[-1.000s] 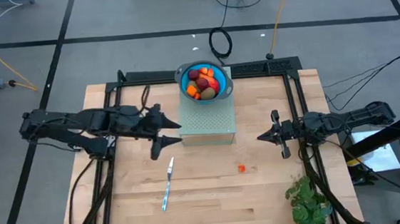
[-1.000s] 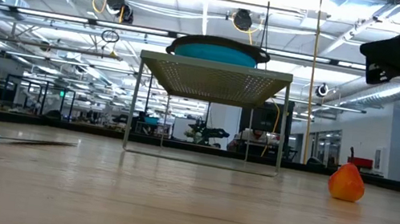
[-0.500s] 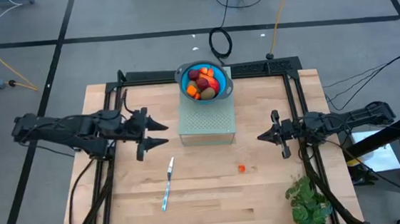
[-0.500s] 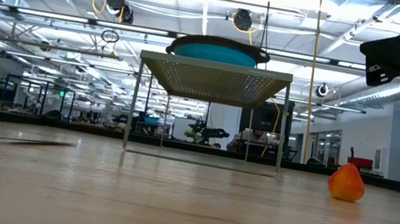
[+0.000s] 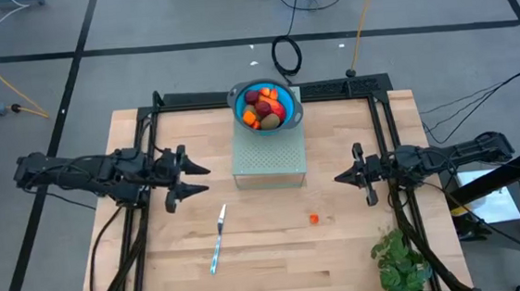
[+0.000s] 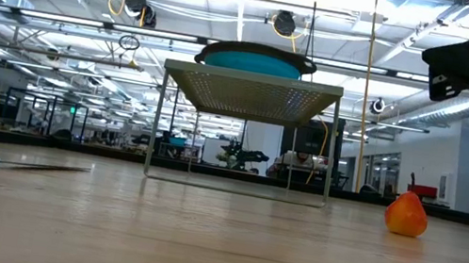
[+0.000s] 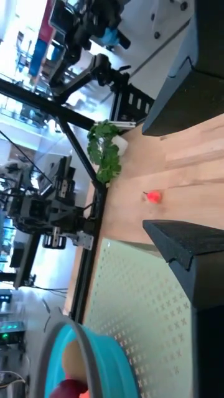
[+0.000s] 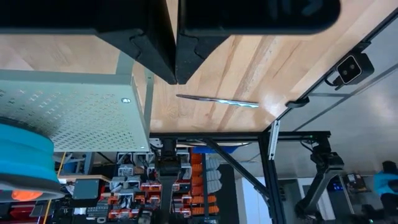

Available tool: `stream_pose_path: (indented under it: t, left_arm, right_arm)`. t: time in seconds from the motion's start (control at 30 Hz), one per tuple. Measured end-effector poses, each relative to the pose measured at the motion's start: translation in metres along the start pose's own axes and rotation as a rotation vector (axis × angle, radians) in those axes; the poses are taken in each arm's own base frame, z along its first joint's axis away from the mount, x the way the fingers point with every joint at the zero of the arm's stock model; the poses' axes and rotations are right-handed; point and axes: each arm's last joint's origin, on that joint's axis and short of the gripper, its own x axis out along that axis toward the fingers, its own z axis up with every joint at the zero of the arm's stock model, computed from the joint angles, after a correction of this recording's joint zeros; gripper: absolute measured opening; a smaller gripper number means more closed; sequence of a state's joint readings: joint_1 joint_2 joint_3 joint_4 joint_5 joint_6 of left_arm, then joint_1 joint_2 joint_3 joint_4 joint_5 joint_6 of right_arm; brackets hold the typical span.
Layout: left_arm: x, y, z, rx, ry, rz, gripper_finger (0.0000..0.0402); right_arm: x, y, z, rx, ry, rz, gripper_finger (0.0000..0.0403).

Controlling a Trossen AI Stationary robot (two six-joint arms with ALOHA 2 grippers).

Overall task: Pick & Place Fruit
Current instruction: Put the Peach into the blue strainer bowl on the shelf

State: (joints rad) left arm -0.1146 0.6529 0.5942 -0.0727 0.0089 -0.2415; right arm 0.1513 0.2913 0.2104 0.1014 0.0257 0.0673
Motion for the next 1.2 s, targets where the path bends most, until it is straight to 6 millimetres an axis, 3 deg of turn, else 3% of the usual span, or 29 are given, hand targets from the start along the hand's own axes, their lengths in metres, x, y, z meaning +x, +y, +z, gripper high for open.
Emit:
stream_pose_path:
  t: [0.83,1.2]
  left_arm:
    - [-0.011,0.018,-0.075,-0.054,-0.309,-0.079,0.0232]
    - [-0.012,0.025,-0.102,-0.089,-0.322,-0.085,0.0232]
  right_arm:
    - [0.0,0.0,0.007,0.002,-0.072,-0.023,0.0]
    - [-0.001,0.0,0.012,0.004,-0.122,-0.018,0.0]
